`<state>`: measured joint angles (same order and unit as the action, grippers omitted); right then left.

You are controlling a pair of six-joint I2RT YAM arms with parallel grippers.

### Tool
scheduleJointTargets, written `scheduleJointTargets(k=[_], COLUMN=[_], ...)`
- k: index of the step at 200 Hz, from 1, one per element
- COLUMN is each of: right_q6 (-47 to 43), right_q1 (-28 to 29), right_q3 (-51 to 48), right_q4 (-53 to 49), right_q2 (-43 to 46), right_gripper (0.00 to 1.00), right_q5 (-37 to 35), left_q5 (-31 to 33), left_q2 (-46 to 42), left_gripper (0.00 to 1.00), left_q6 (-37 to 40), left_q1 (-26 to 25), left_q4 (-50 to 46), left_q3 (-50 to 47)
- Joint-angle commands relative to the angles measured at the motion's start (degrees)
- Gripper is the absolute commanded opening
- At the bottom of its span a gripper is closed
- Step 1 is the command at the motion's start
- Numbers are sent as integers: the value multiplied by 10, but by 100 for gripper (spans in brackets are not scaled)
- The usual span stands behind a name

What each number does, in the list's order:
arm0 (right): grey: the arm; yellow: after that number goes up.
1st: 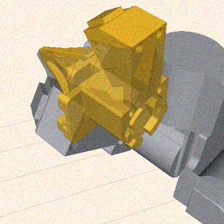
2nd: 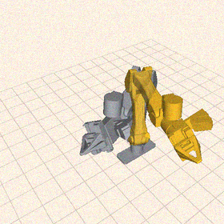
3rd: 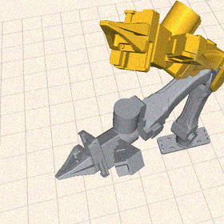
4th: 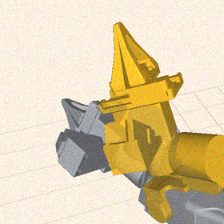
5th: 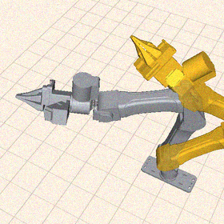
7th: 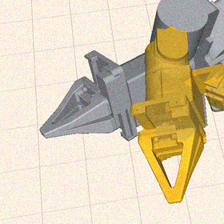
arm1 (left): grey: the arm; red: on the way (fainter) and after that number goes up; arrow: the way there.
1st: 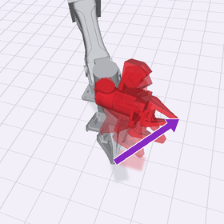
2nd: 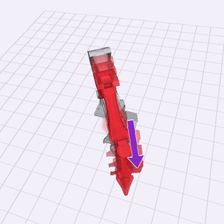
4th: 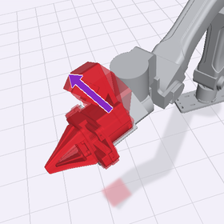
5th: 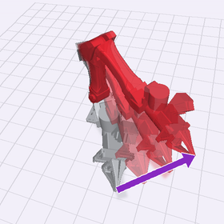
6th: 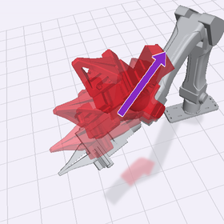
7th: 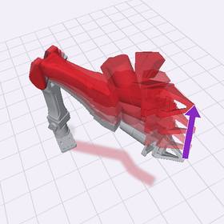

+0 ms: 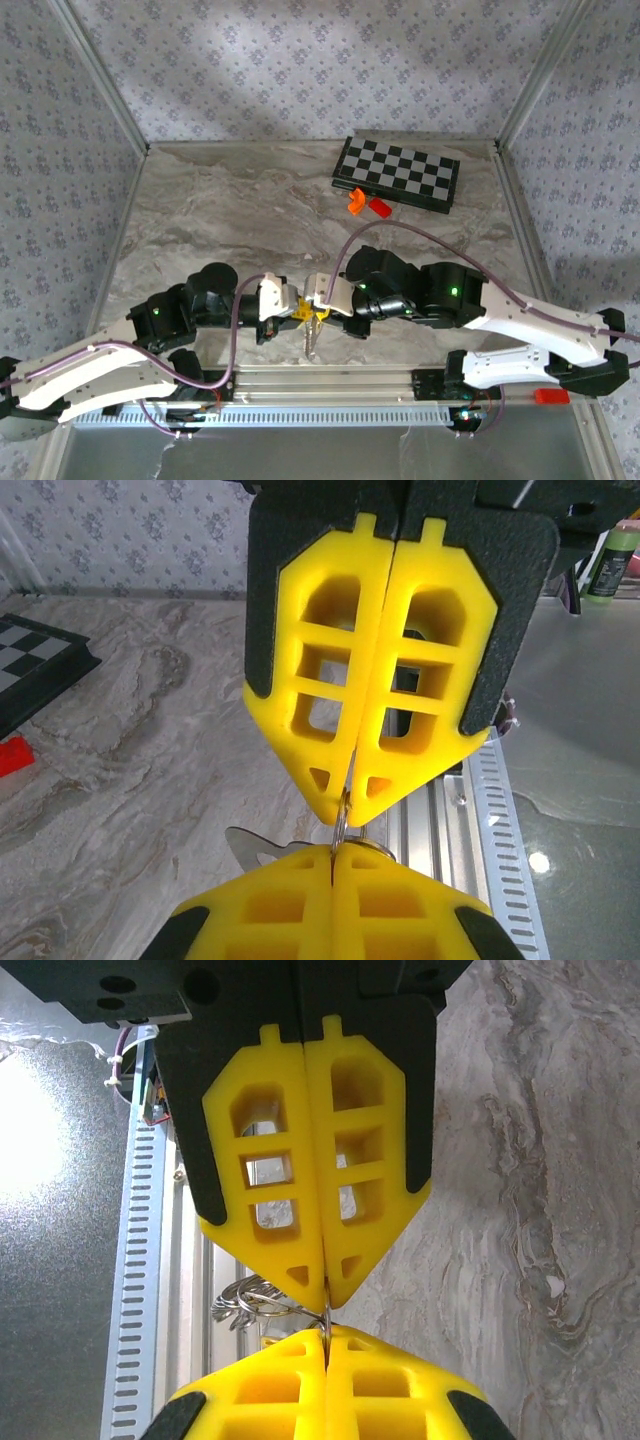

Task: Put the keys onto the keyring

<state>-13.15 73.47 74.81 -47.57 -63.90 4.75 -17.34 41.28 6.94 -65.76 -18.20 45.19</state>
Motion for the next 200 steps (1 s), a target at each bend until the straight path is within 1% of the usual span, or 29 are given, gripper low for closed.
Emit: scheduleJointTargets(k=[1,18,43,52,70,87,108,129,152,175,200], right_q6=[-3,7,27,34,42,52,63,70,76,82,87], right_q1=[1,1,0,0,0,-2,-4,-7,-9,-10,-11], right_q3=[-8,-17,-46,-59,-102,-136,-161,-168,-168,-176,-179], right_q4=[46,65,116,142,199,261,290,303,311,320,321], right_q2=[13,26,56,69,101,132,156,161,154,154,151], right_gripper=[0,1,22,27,31,34,35,37,36,33,26], right_q5=[1,-9,-23,-29,-36,-20,10,37,44,50,52], left_q5=[-14,-3,2,-3,-25,-41,-52,-58,-62,-62,-60], left_q2=[-13,-32,-60,-65,-71,-82,-94,-96,-95,-95,-94], left_gripper=[0,0,0,0,0,0,0,0,0,0,0], left_q6=[-18,-30,-45,-45,-45,-50,-51,-48,-48,-49,-53], left_q1=[-3,-2,-2,-2,-2,-2,-2,-2,-2,-2,-2], left_q4=[72,110,167,178,200,234,258,269,280,290,306], left_q3=[-13,-30,-57,-61,-69,-83,-90,-91,-92,-94,-97])
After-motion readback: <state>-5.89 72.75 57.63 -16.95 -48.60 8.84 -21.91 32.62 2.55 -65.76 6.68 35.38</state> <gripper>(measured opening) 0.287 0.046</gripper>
